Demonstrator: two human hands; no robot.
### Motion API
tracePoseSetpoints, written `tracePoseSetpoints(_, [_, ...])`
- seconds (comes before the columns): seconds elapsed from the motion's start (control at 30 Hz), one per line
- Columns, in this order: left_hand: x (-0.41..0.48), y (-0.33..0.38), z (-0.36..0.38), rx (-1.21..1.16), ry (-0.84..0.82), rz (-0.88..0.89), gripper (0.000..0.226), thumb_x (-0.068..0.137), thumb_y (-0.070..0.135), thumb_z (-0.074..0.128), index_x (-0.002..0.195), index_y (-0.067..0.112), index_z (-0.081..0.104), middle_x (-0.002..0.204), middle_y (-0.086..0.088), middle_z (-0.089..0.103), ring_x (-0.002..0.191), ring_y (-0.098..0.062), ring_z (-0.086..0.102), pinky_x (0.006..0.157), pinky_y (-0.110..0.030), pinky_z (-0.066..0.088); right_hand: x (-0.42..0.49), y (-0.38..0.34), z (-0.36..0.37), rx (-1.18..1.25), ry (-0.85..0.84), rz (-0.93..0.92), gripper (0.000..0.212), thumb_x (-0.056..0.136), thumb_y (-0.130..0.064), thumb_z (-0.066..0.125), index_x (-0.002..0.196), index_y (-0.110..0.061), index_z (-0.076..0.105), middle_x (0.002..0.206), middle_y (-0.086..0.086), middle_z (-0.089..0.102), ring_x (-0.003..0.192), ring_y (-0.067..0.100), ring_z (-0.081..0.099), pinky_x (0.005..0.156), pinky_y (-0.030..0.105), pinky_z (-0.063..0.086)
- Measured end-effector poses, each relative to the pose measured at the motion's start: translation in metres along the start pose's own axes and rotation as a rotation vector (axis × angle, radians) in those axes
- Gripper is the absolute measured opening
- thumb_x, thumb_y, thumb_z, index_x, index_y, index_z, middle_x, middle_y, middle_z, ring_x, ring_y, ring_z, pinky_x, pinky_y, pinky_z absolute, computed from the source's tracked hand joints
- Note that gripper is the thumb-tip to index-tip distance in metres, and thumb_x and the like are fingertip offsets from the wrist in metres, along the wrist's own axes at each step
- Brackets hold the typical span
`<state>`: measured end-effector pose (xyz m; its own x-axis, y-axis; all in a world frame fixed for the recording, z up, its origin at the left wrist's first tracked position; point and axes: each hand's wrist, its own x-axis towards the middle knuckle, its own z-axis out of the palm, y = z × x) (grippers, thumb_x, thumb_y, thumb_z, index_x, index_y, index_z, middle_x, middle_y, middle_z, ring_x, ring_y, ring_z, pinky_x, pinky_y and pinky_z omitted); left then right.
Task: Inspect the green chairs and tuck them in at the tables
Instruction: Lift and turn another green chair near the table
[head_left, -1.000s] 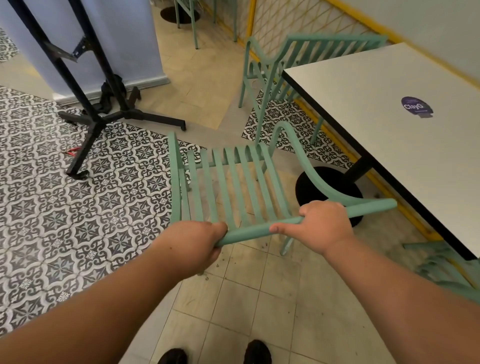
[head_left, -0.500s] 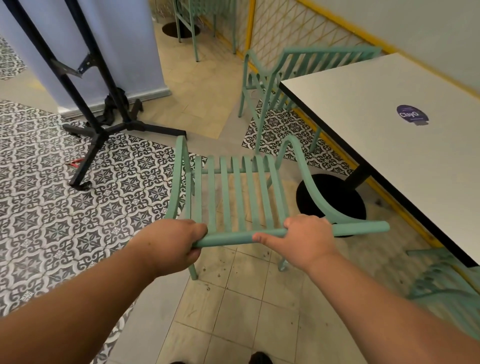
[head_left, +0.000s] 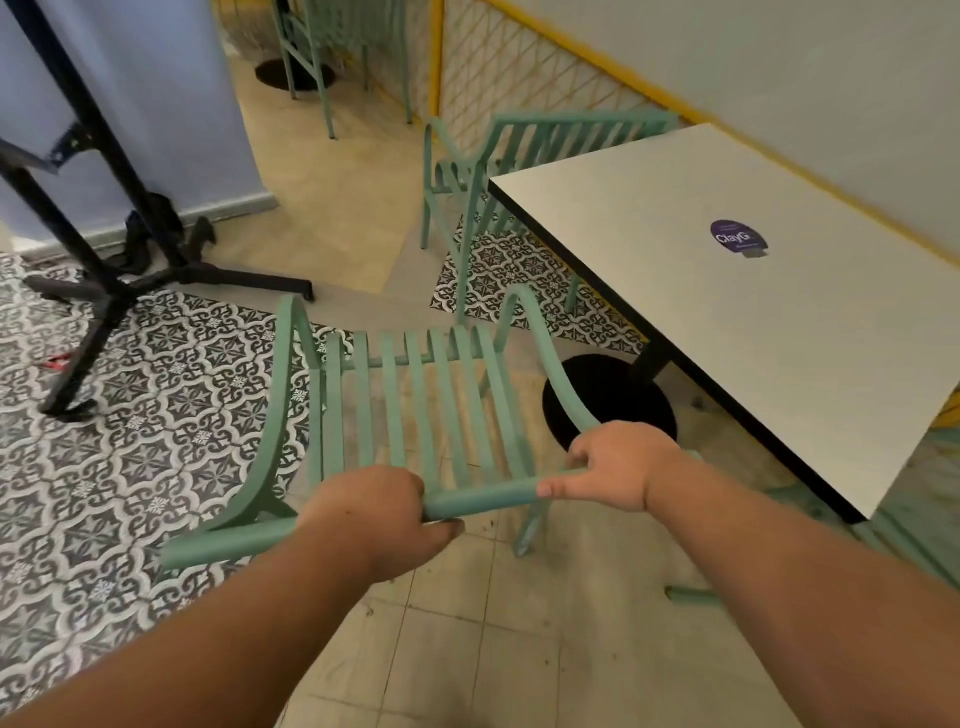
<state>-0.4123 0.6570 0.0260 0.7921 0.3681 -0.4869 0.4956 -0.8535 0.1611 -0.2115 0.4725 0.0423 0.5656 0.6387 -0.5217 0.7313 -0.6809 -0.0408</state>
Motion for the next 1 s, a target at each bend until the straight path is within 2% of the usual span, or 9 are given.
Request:
tracePoseSetpoints(0.07, [0.001, 0.000, -0.001, -0.002, -0.020, -0.017, 0.053, 0.081, 0.082, 0.047, 0.086, 0.032, 0.064, 0.074, 0.009, 0.068, 0.069, -0.009, 0.066, 0.070, -0.033, 0.062, 0.005, 0.003, 0.005, 0.028, -0.038, -0.005, 0.123, 0.031, -0.116, 0.016, 0.081, -0.018, 0.072, 0.074, -0.003, 0.066, 0.079, 0.021, 0.069, 0.073, 0.040, 0.056])
tracePoseSetpoints(0.17, [0.002, 0.000, -0.001, 0.033, 0.010, -0.012, 0.049, 0.084, 0.078, 0.046, 0.085, 0.032, 0.064, 0.072, 0.009, 0.067, 0.067, -0.008, 0.066, 0.069, -0.032, 0.062, 0.007, 0.002, 0.006, 0.042, -0.039, -0.014, 0.107, 0.040, -0.113, 0.027, 0.072, -0.019, 0.067, 0.071, -0.002, 0.064, 0.073, 0.019, 0.065, 0.070, 0.039, 0.055])
tracePoseSetpoints(0.3, [0.002, -0.001, 0.002, 0.054, 0.044, -0.014, 0.039, 0.086, 0.069, 0.048, 0.086, 0.033, 0.064, 0.071, 0.010, 0.065, 0.065, -0.007, 0.064, 0.067, -0.031, 0.061, 0.004, 0.000, 0.003, 0.029, -0.054, -0.014, 0.105, 0.038, -0.114, 0.024, 0.065, -0.020, 0.062, 0.066, -0.003, 0.059, 0.066, 0.017, 0.060, 0.063, 0.037, 0.050])
tracePoseSetpoints(0.4, [0.004, -0.001, 0.002, 0.052, 0.033, -0.007, 0.032, 0.086, 0.063, 0.050, 0.087, 0.034, 0.064, 0.070, 0.011, 0.065, 0.064, -0.005, 0.063, 0.067, -0.030, 0.061, 0.004, -0.001, 0.004, 0.019, -0.043, 0.000, 0.096, 0.048, -0.109, 0.031, 0.063, -0.019, 0.061, 0.063, -0.003, 0.057, 0.063, 0.017, 0.058, 0.059, 0.036, 0.046])
tracePoseSetpoints(0.6, [0.003, -0.006, 0.000, 0.075, 0.064, 0.015, 0.031, 0.086, 0.062, 0.050, 0.085, 0.034, 0.063, 0.069, 0.011, 0.065, 0.063, -0.004, 0.063, 0.064, -0.028, 0.060, -0.001, -0.006, 0.003, 0.005, -0.057, 0.021, 0.093, 0.054, -0.107, 0.033, 0.064, -0.019, 0.061, 0.064, -0.003, 0.056, 0.063, 0.017, 0.058, 0.059, 0.035, 0.044])
tracePoseSetpoints(0.83, [0.000, -0.023, -0.004, 0.090, 0.080, 0.063, 0.032, 0.087, 0.063, 0.050, 0.081, 0.033, 0.059, 0.070, 0.010, 0.064, 0.063, -0.004, 0.061, 0.063, -0.025, 0.057, -0.006, -0.023, 0.007, 0.028, -0.075, 0.032, 0.085, 0.060, -0.104, 0.036, 0.060, -0.020, 0.052, 0.061, -0.003, 0.052, 0.060, 0.017, 0.054, 0.057, 0.033, 0.040])
tracePoseSetpoints(0.93, [-0.002, -0.029, -0.003, 0.094, 0.081, 0.090, 0.032, 0.087, 0.063, 0.049, 0.079, 0.034, 0.058, 0.070, 0.010, 0.064, 0.063, -0.003, 0.061, 0.064, -0.025, 0.057, -0.010, -0.028, 0.009, 0.022, -0.072, 0.038, 0.087, 0.058, -0.106, 0.032, 0.060, -0.021, 0.052, 0.062, -0.003, 0.053, 0.060, 0.016, 0.054, 0.056, 0.033, 0.040])
tracePoseSetpoints(1.0, [-0.004, -0.030, -0.002, 0.104, 0.076, 0.107, 0.030, 0.087, 0.061, 0.049, 0.081, 0.034, 0.059, 0.070, 0.010, 0.064, 0.063, -0.003, 0.061, 0.064, -0.025, 0.057, -0.014, -0.030, 0.011, 0.028, -0.080, 0.041, 0.097, 0.047, -0.111, 0.024, 0.061, -0.020, 0.053, 0.062, -0.003, 0.053, 0.059, 0.017, 0.054, 0.056, 0.033, 0.041])
